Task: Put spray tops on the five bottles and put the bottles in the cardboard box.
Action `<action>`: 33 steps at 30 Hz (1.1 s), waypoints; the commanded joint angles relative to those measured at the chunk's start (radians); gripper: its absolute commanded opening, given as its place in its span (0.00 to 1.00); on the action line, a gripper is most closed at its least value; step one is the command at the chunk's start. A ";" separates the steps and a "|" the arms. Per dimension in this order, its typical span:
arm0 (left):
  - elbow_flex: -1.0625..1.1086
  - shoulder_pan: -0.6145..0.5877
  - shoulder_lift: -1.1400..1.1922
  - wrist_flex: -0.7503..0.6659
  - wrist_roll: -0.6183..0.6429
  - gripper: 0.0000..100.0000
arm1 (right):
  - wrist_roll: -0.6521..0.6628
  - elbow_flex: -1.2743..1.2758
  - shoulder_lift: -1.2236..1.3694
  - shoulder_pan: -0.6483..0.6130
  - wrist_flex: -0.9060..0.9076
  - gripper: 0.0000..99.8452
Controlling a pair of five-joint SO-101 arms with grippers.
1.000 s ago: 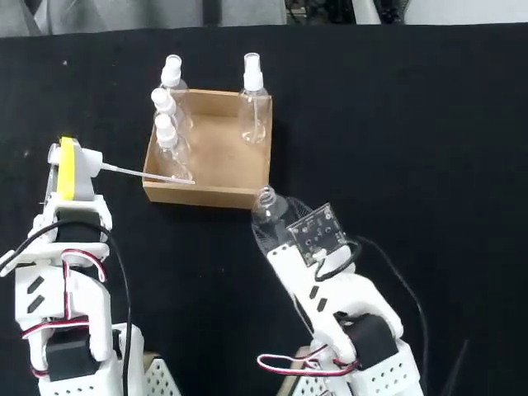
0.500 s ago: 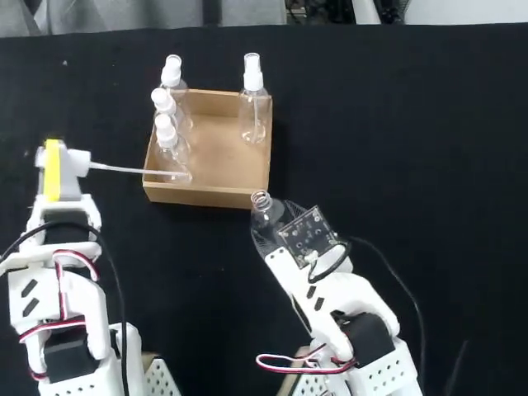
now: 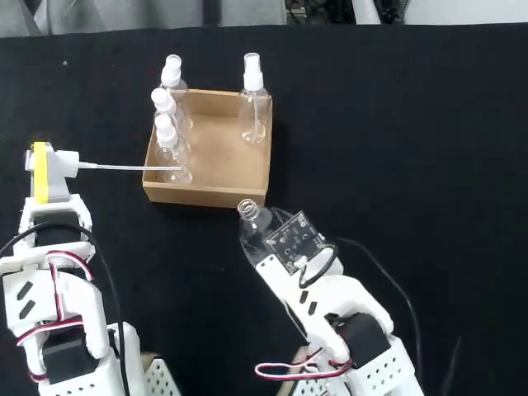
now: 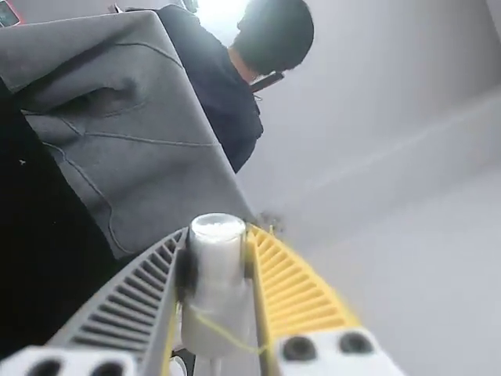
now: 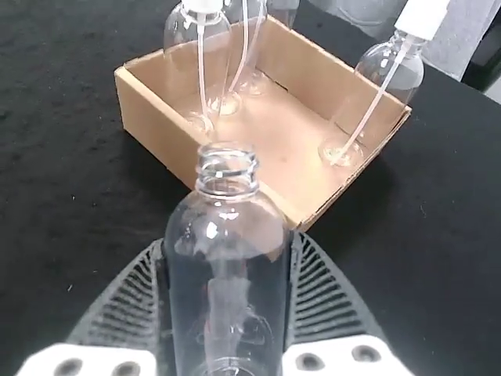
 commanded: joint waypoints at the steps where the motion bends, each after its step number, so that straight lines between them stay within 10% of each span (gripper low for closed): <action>1: -0.051 -0.005 -0.003 -0.015 0.009 0.03 | 0.011 -0.012 -0.116 -0.020 -0.031 0.01; 33: -0.016 0.077 -0.003 0.011 0.005 0.03 | 0.095 0.016 -0.117 -0.023 -0.068 0.01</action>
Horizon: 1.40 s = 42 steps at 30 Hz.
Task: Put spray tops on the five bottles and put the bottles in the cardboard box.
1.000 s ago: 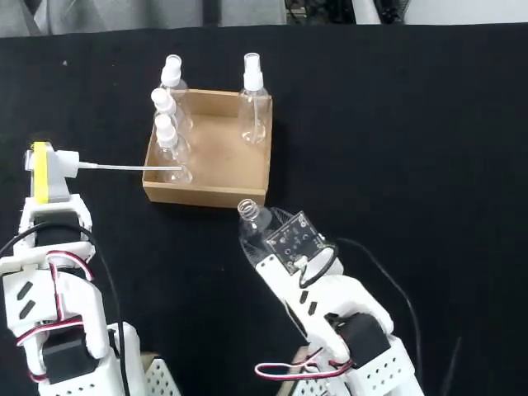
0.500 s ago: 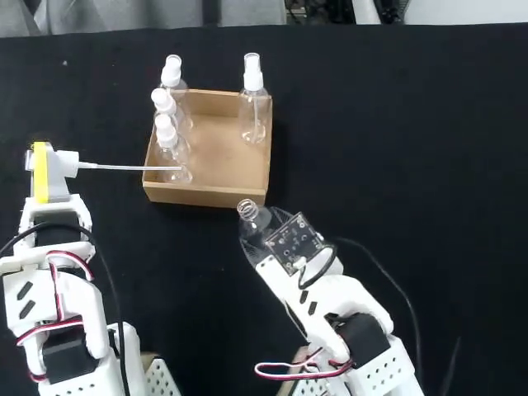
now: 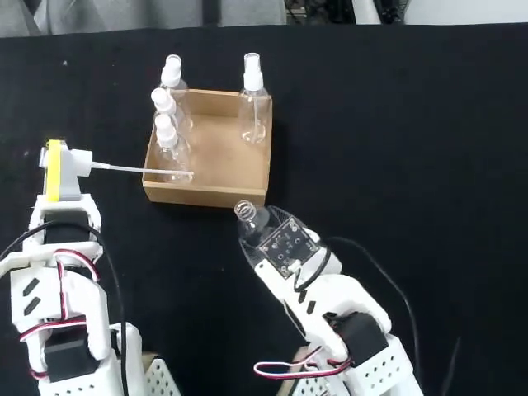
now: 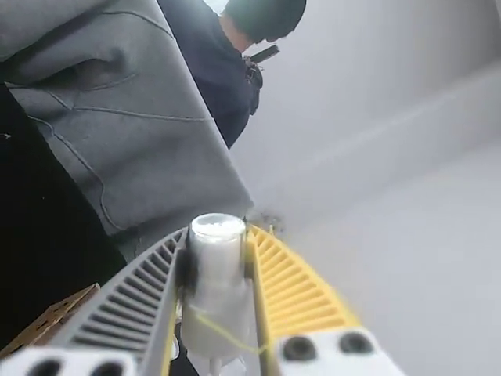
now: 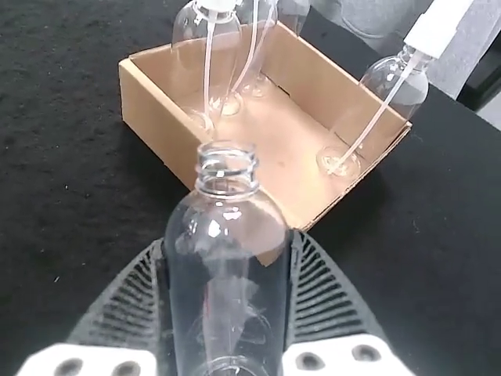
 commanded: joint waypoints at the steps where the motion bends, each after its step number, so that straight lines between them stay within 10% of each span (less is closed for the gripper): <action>1: -0.015 0.015 -0.003 0.002 0.005 0.03 | 0.012 -0.004 -0.117 -0.020 -0.032 0.01; 42: 0.047 0.163 -0.003 0.083 -0.066 0.03 | 0.186 0.044 -0.117 -0.043 -0.087 0.01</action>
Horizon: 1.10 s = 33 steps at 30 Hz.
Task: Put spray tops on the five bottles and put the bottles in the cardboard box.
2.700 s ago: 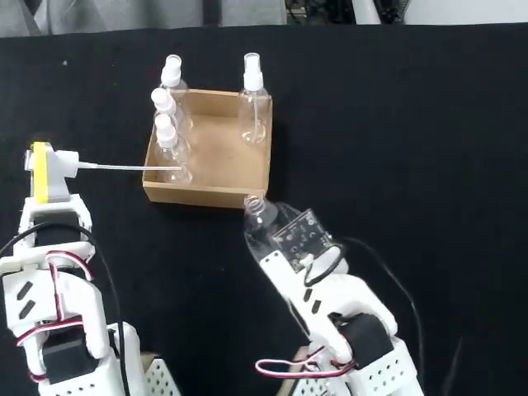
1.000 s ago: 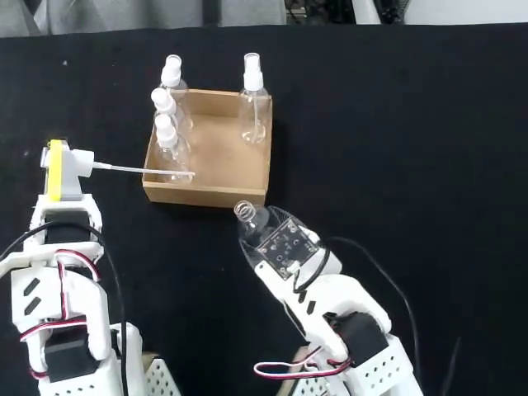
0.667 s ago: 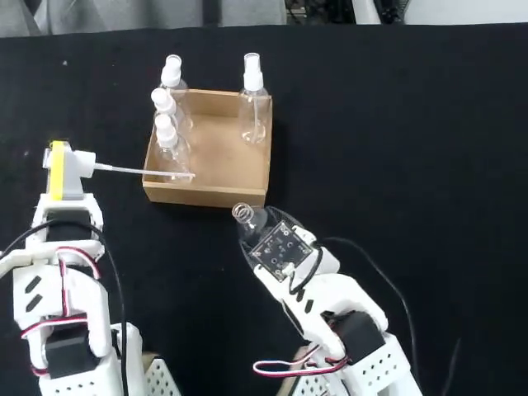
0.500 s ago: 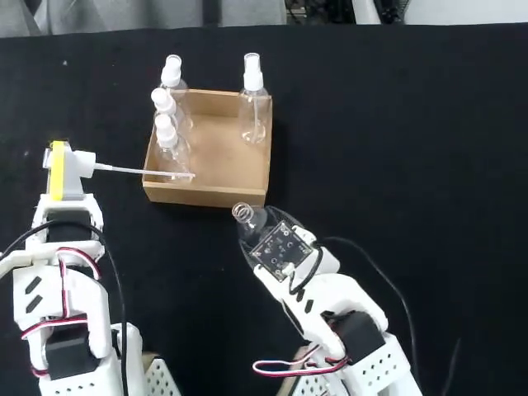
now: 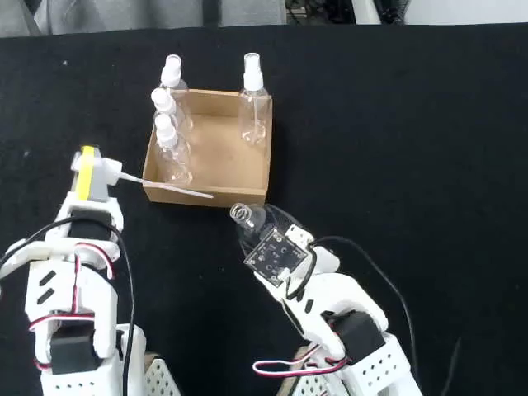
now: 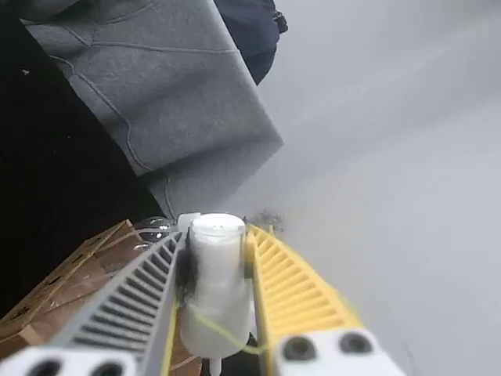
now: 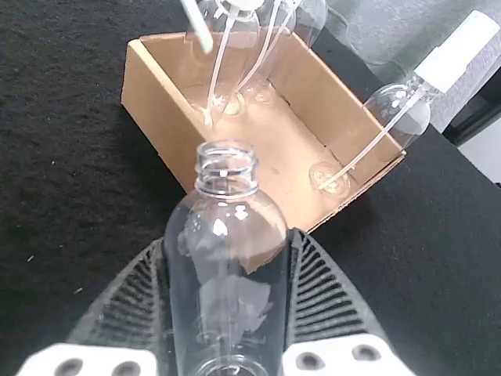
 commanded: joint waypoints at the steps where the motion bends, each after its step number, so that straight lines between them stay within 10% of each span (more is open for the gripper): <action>1: 0.013 0.058 -0.011 0.002 -0.011 0.03 | 0.044 0.013 -0.117 -0.061 -0.032 0.01; 33: 0.007 0.124 -0.011 0.175 -0.043 0.03 | 0.092 0.030 -0.117 -0.089 -0.038 0.01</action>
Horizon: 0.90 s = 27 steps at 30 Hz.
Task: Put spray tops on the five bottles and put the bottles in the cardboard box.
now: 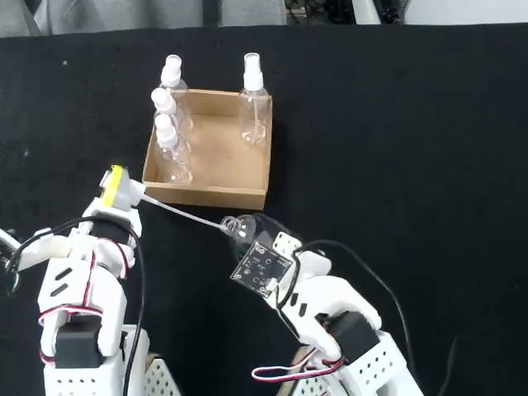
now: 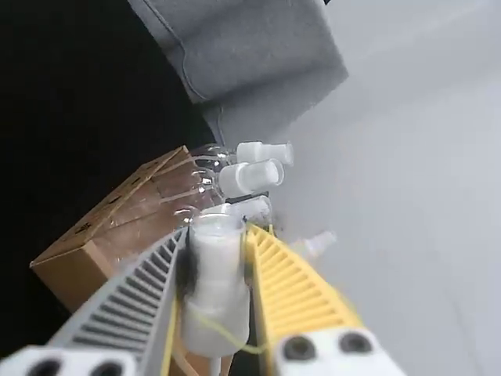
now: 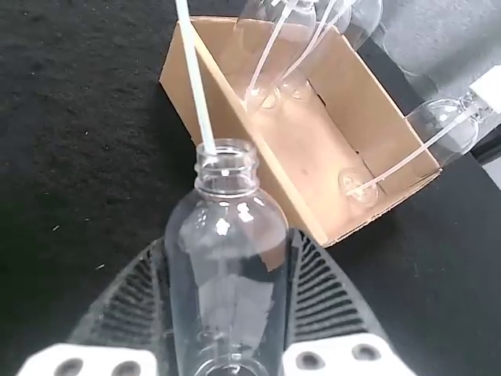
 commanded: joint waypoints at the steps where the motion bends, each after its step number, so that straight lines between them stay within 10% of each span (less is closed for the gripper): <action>1: -0.016 0.053 -0.012 -0.005 -0.071 0.03 | 0.006 -0.012 -0.117 -0.026 -0.038 0.01; 27: 0.021 0.119 -0.012 -0.026 -0.103 0.03 | -0.055 -0.005 -0.117 -0.026 -0.038 0.01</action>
